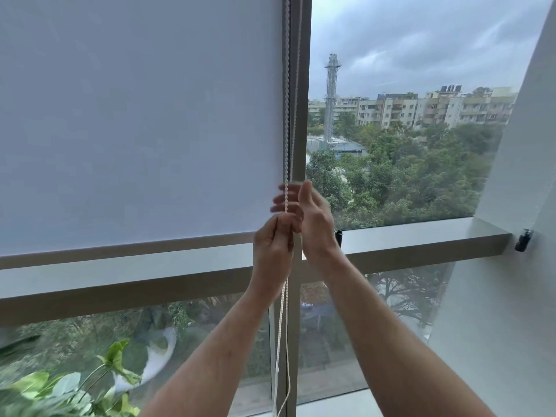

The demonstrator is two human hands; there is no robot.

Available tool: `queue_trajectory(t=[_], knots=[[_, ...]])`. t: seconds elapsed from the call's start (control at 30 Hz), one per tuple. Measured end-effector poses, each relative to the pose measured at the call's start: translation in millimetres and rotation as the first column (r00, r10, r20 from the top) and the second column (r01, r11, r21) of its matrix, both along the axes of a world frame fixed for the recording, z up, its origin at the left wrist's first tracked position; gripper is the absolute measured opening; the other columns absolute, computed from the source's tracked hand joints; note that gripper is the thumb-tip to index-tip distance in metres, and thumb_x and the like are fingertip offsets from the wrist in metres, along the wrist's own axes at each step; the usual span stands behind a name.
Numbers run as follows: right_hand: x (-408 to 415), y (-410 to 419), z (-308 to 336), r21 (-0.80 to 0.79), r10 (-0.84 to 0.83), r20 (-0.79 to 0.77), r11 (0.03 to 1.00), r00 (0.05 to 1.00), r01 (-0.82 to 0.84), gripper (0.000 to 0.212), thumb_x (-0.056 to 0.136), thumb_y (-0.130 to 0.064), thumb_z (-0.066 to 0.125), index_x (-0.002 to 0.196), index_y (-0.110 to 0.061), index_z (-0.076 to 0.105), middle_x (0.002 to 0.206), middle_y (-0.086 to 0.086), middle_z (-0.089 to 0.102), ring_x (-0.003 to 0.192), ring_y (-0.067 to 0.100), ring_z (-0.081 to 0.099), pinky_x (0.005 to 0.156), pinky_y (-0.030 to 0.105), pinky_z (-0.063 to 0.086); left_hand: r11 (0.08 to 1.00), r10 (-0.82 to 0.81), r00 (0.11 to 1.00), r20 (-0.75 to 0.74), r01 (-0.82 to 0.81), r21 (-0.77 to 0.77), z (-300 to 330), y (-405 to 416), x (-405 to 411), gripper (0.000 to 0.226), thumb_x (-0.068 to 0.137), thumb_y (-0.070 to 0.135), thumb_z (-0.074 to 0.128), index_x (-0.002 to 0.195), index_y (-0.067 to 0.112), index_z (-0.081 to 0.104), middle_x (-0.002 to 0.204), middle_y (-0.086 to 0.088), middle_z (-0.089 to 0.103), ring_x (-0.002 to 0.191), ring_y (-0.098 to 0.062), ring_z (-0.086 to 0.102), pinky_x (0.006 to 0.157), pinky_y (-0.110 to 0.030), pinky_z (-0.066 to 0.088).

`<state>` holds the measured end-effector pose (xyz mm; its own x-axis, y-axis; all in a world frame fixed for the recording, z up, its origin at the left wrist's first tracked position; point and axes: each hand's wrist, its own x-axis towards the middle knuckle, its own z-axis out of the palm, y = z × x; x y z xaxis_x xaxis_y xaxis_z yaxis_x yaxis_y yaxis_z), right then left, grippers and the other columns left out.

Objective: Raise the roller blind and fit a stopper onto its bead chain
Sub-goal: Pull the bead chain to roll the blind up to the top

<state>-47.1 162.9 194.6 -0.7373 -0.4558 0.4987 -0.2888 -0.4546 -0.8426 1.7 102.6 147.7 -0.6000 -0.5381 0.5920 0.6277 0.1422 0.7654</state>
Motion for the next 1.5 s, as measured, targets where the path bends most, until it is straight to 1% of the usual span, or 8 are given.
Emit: queue_trajectory(t=[0.13,0.27,0.47,0.7,0.83,1.13,1.3,1.5], knots=[[8,-11,71,-0.081,0.111,-0.098,0.990,0.989,-0.120,0.041,0.109,-0.029,0.028,0.110,-0.005,0.061,0.078,0.009,0.058,0.059,0.017,0.051,0.050,0.031,0.041,1.000,-0.026,0.999,0.034,0.025,0.017,-13,-1,3,0.035,0.098,0.025,0.044,0.067,0.025,0.060,0.046,0.009,0.032,0.039,-0.005,0.026,0.038,-0.017,0.023],[16,-24,97,-0.143,0.049,-0.065,0.988,0.997,-0.058,0.043,0.108,-0.029,0.034,0.075,-0.015,0.057,0.051,-0.007,0.034,0.040,0.006,0.025,0.038,0.018,0.020,1.000,-0.009,0.999,0.049,0.009,-0.001,-15,0,7,0.035,0.099,0.025,0.044,0.068,0.025,0.061,0.046,0.011,0.034,0.039,-0.006,0.028,0.039,-0.018,0.025],[21,-24,73,-0.261,-0.124,-0.207,0.963,0.970,0.067,0.043,0.104,-0.027,0.040,0.063,-0.026,0.052,0.047,-0.011,0.034,0.040,0.008,0.026,0.040,0.021,0.022,0.973,-0.166,0.975,0.145,0.186,-0.134,-9,-21,14,0.044,0.099,0.034,0.040,0.068,0.020,0.069,0.048,0.004,0.051,0.040,-0.014,0.044,0.042,-0.023,0.037],[20,-33,18,-0.179,-0.134,-0.219,0.979,0.966,0.095,0.039,0.100,-0.030,0.044,0.065,-0.014,0.051,0.053,-0.009,0.045,0.047,0.010,0.040,0.043,0.028,0.033,0.992,0.026,0.998,0.060,-0.018,-0.125,48,-41,12,0.057,0.103,0.035,0.030,0.061,0.027,0.067,0.055,0.010,0.061,0.053,-0.004,0.057,0.052,-0.019,0.047],[19,-36,-30,-0.072,-0.146,-0.208,0.988,0.967,0.133,0.039,0.100,-0.028,0.043,0.062,-0.027,0.049,0.056,-0.012,0.042,0.054,0.012,0.034,0.052,0.034,0.027,0.992,-0.002,1.000,-0.021,0.000,-0.127,97,-38,9,0.038,0.100,0.040,0.039,0.100,0.013,0.066,0.073,-0.001,0.068,0.069,-0.020,0.066,0.062,-0.033,0.054],[5,-26,-53,0.007,-0.008,-0.122,1.000,0.993,0.008,0.041,0.100,-0.041,0.041,0.064,-0.025,0.054,0.051,-0.007,0.037,0.046,0.010,0.029,0.044,0.031,0.021,0.995,-0.020,0.990,-0.136,0.006,-0.099,120,-13,-11,0.045,0.103,0.034,0.041,0.061,0.028,0.056,0.044,0.014,0.036,0.036,-0.003,0.028,0.037,-0.017,0.023],[-18,-11,-19,0.030,0.027,-0.121,0.999,0.992,-0.023,0.072,0.092,-0.060,0.030,0.104,0.001,0.067,0.073,0.016,0.066,0.063,0.023,0.063,0.063,0.033,0.053,0.992,0.059,0.988,-0.142,-0.075,-0.105,97,-17,-9,0.041,0.103,0.033,0.042,0.064,0.025,0.053,0.045,0.010,0.036,0.037,-0.007,0.029,0.038,-0.020,0.025],[-12,-13,76,-0.090,0.045,-0.140,0.994,0.989,-0.058,0.039,0.107,-0.035,0.031,0.109,-0.009,0.061,0.083,0.011,0.064,0.074,0.026,0.065,0.067,0.040,0.055,0.984,0.118,0.991,-0.065,-0.125,-0.126,58,-5,-6,0.041,0.099,0.030,0.042,0.060,0.031,0.055,0.046,0.010,0.041,0.040,-0.007,0.031,0.040,-0.025,0.023]])
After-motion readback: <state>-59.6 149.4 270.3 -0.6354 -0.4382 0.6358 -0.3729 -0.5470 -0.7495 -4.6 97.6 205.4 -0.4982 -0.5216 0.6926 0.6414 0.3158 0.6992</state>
